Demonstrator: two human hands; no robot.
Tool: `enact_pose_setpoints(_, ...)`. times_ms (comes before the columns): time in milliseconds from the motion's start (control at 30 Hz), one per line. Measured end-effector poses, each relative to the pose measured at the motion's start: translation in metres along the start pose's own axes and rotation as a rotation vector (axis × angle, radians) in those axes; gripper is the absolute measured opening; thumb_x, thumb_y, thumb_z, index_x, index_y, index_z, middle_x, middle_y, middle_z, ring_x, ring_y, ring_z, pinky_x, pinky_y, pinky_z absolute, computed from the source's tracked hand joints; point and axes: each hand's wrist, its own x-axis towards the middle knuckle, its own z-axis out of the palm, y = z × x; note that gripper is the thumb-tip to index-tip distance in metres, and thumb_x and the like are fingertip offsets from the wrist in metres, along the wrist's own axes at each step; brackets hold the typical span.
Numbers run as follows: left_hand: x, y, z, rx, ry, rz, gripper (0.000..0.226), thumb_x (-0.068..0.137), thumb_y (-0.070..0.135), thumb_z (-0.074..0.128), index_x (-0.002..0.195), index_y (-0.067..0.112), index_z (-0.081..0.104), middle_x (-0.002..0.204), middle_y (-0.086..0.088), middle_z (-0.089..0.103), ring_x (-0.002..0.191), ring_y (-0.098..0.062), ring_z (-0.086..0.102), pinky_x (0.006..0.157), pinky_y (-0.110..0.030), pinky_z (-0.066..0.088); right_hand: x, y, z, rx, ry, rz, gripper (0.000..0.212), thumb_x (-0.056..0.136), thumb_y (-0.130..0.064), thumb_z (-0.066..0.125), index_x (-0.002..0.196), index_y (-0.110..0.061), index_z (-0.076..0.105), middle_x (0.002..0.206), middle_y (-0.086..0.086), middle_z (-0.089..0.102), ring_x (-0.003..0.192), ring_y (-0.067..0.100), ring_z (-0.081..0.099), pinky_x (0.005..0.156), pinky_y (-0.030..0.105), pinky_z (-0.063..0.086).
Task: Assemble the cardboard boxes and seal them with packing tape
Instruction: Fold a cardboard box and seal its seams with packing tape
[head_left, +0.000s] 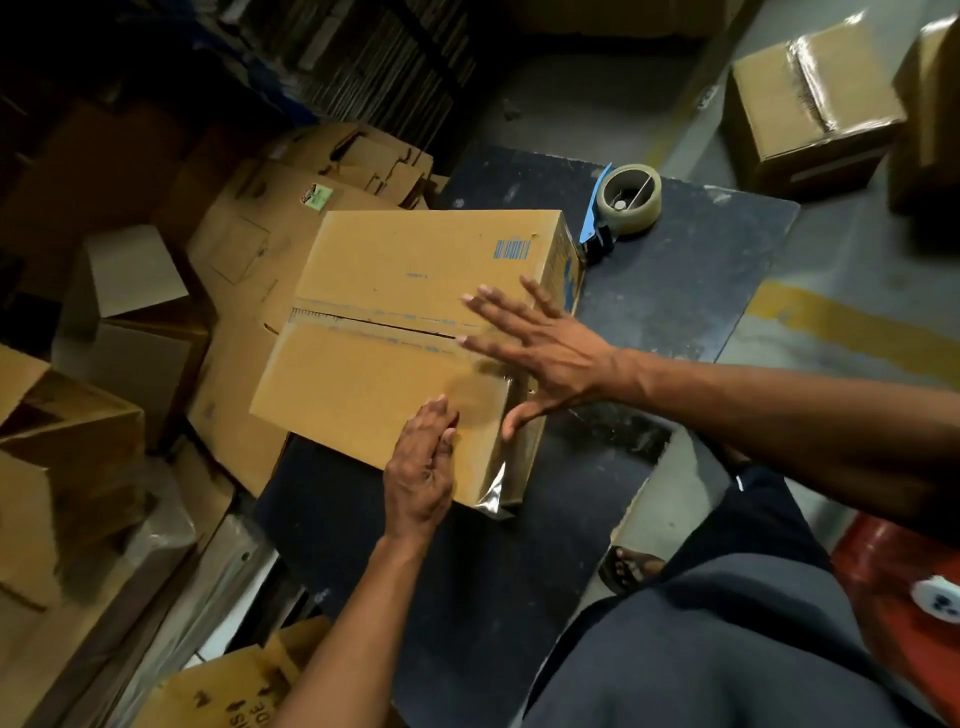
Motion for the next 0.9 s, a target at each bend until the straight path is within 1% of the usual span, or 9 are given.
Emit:
enact_pose_setpoints(67,0.001,-0.001,0.002,-0.008,-0.001,-0.028,0.038,0.107,0.026,0.051,0.140,0.011,0.064,0.148,-0.002,0.059,0.142,-0.019,0.051,0.109,-0.057,0.049,0.004,-0.031,0.012,-0.015,0.017,-0.060,0.114,0.078,-0.097,0.036,0.164,-0.025,0.022,0.171,0.017,0.006,0.159,0.033,0.001,0.124,0.065,0.000)
enact_pose_setpoints(167,0.003,-0.001,0.003,0.006,-0.012,-0.029,0.039,0.108,0.028,0.048,0.141,0.014,0.063,0.149,-0.001,0.059,0.144,-0.017,0.049,0.110,-0.055,0.048,-0.008,-0.039,0.030,-0.003,0.051,-0.058,0.104,0.082,-0.087,0.049,0.161,-0.021,0.033,0.170,0.016,0.016,0.158,0.033,0.010,0.122,0.067,0.013)
enact_pose_setpoints(267,0.003,0.000,0.002,0.017,-0.016,-0.034,0.037,0.108,0.029,0.048,0.140,0.018,0.063,0.150,0.002,0.057,0.144,-0.015,0.048,0.110,-0.054,0.048,-0.017,-0.025,0.028,-0.098,-0.012,-0.147,0.108,0.080,-0.079,0.063,0.164,-0.024,0.025,0.171,0.015,0.012,0.159,0.034,0.006,0.125,0.062,0.009)
enact_pose_setpoints(433,0.002,0.001,0.003,0.019,-0.006,-0.036,0.041,0.108,0.030,0.046,0.141,0.013,0.063,0.149,0.000,0.058,0.144,-0.019,0.049,0.108,-0.056,0.050,-0.012,-0.042,0.018,0.020,0.036,-0.100,0.109,0.082,-0.092,0.043,0.162,-0.021,0.030,0.170,0.016,0.015,0.159,0.033,0.008,0.124,0.066,0.005)
enact_pose_setpoints(567,0.001,0.002,0.003,0.047,-0.016,-0.049,0.043,0.107,0.030,0.046,0.143,0.011,0.060,0.150,-0.004,0.056,0.141,-0.022,0.051,0.106,-0.056,0.051,-0.011,-0.067,0.036,-0.017,0.017,-0.087,0.106,0.084,-0.089,0.044,0.163,-0.019,0.027,0.170,0.013,0.020,0.158,0.031,0.011,0.124,0.066,0.005)
enact_pose_setpoints(633,0.002,0.003,0.002,0.045,-0.034,-0.033,0.044,0.108,0.032,0.045,0.144,0.011,0.059,0.151,-0.002,0.055,0.144,-0.019,0.048,0.109,-0.055,0.049,-0.018,-0.059,0.038,-0.069,-0.010,-0.113,0.107,0.083,-0.084,0.053,0.164,-0.020,0.025,0.170,0.012,0.020,0.159,0.032,0.010,0.125,0.064,0.004)
enact_pose_setpoints(700,0.001,0.004,-0.003,0.022,-0.052,-0.021,0.043,0.109,0.030,0.046,0.144,0.010,0.060,0.151,-0.001,0.055,0.146,-0.016,0.046,0.111,-0.055,0.048,-0.024,-0.046,0.036,-0.136,-0.038,-0.182,0.115,0.076,-0.071,0.075,0.165,-0.026,0.017,0.171,0.013,0.014,0.159,0.033,0.006,0.126,0.060,-0.001)
enact_pose_setpoints(800,-0.009,0.004,-0.021,0.013,-0.136,0.111,0.046,0.104,0.031,0.058,0.143,0.007,0.059,0.152,-0.004,0.054,0.146,-0.015,0.045,0.113,-0.053,0.046,-0.028,-0.035,0.029,-0.148,-0.079,-0.216,0.125,0.068,-0.058,0.087,0.164,-0.030,0.012,0.172,0.013,0.012,0.159,0.034,0.002,0.126,0.059,-0.003)
enact_pose_setpoints(900,-0.024,-0.002,-0.041,0.150,-0.350,0.374,0.085,0.088,0.047,0.080,0.152,0.002,0.047,0.162,-0.013,0.041,0.153,-0.027,0.035,0.120,-0.053,0.038,-0.029,-0.035,0.029,-0.141,-0.105,-0.231,0.128,0.065,-0.061,0.087,0.165,-0.030,0.014,0.172,0.013,0.009,0.159,0.034,-0.001,0.125,0.060,-0.004)
